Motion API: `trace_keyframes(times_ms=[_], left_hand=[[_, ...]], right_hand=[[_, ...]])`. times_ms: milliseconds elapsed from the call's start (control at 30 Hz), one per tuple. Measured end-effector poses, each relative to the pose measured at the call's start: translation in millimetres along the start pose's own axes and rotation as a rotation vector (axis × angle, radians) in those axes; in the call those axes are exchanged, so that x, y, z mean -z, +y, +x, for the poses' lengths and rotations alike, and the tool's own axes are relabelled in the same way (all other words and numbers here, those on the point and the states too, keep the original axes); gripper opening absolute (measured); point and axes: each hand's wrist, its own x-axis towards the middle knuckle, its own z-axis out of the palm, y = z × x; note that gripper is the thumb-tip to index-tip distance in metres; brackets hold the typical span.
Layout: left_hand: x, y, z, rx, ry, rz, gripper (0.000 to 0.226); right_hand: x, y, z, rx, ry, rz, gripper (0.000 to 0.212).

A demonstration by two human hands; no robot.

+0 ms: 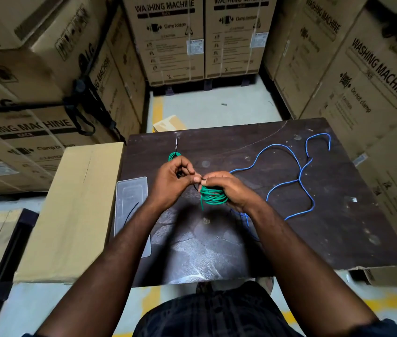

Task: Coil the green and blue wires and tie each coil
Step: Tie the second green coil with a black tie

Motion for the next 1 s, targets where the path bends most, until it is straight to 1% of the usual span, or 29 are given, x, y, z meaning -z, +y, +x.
trace_keyframes(times_ms=[100, 200, 333, 433, 467, 533, 600, 667, 833, 1000], left_hand=[[-2, 2, 0, 0.024, 0.022, -0.005, 0.028], [-2, 3, -3, 0.034, 0.062, 0.007, 0.022], [4, 8, -5, -0.1, 0.103, 0.246, 0.014], [0, 18, -4, -0.199, 0.082, 0.392, 0.013], [-1, 20, -4, -0.227, 0.075, 0.445, 0.014], [-2, 21, -2, -0.286, 0.075, 0.574, 0.011], [-3, 21, -2, -0.311, 0.097, 0.663, 0.008], [-5, 20, -3, -0.305, 0.132, 0.705, 0.005], [-8, 17, -4, -0.213, 0.205, 0.74, 0.005], [-5, 18, -3, -0.138, 0.277, 0.669, 0.009]], right_hand=[[1, -3, -2, 0.036, 0.018, 0.023, 0.013], [5, -7, -1, 0.081, 0.03, 0.015, 0.014], [10, -8, 3, 0.066, 0.078, -0.05, 0.01], [6, -11, 3, 0.081, 0.075, -0.146, 0.008], [4, -12, 3, 0.09, 0.065, -0.181, 0.009], [2, -13, 3, 0.113, 0.06, -0.25, 0.02], [1, -13, 4, 0.137, 0.068, -0.31, 0.02], [2, -14, 4, 0.166, 0.08, -0.365, 0.019], [0, -16, 2, 0.214, 0.104, -0.479, 0.032], [1, -9, 6, 0.241, 0.204, -0.532, 0.024]])
